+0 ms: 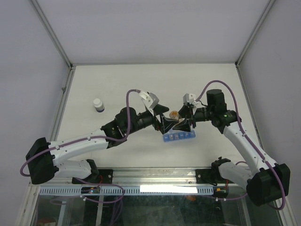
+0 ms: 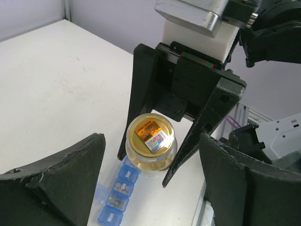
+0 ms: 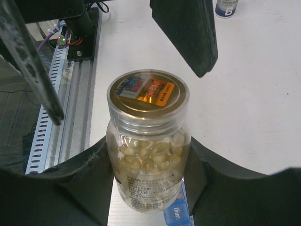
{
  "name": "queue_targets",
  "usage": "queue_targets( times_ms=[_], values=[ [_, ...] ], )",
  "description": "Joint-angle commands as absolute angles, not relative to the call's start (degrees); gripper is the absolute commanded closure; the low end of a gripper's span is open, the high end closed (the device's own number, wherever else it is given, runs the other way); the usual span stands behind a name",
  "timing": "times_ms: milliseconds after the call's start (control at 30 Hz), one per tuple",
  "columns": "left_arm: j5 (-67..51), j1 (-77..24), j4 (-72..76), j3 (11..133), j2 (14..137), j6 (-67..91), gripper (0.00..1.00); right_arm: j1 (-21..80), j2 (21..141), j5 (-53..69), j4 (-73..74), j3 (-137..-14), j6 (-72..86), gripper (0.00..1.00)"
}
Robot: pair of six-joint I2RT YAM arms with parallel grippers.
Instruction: Sort the pills into containers
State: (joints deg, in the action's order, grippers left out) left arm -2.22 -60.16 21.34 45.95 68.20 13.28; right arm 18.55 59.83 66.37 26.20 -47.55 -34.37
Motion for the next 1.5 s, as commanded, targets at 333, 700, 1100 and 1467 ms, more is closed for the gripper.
queue_targets(
  times_ms=[333, 700, 1100, 1467],
  values=[
    [-1.0, -60.0, 18.9, 51.9, 71.9, 13.8, 0.53, 18.3, 59.0, 67.2, 24.8, -48.9, -33.9, 1.0],
    [-3.8, -59.3, 21.0, 49.3, 70.2, 10.4, 1.0, 18.2, 59.0, 67.4, 25.0, -49.0, -34.0, 0.6],
    [-0.3, -52.7, 23.5, 41.6, 67.2, 11.1, 1.0, 17.5, 58.7, 67.3, 24.6, -49.1, -32.8, 0.01],
    [11.4, -34.8, 29.8, 35.2, 70.3, 13.0, 1.0, 16.5, 58.1, 67.4, 22.7, -48.3, -31.3, 0.01]
  ],
)
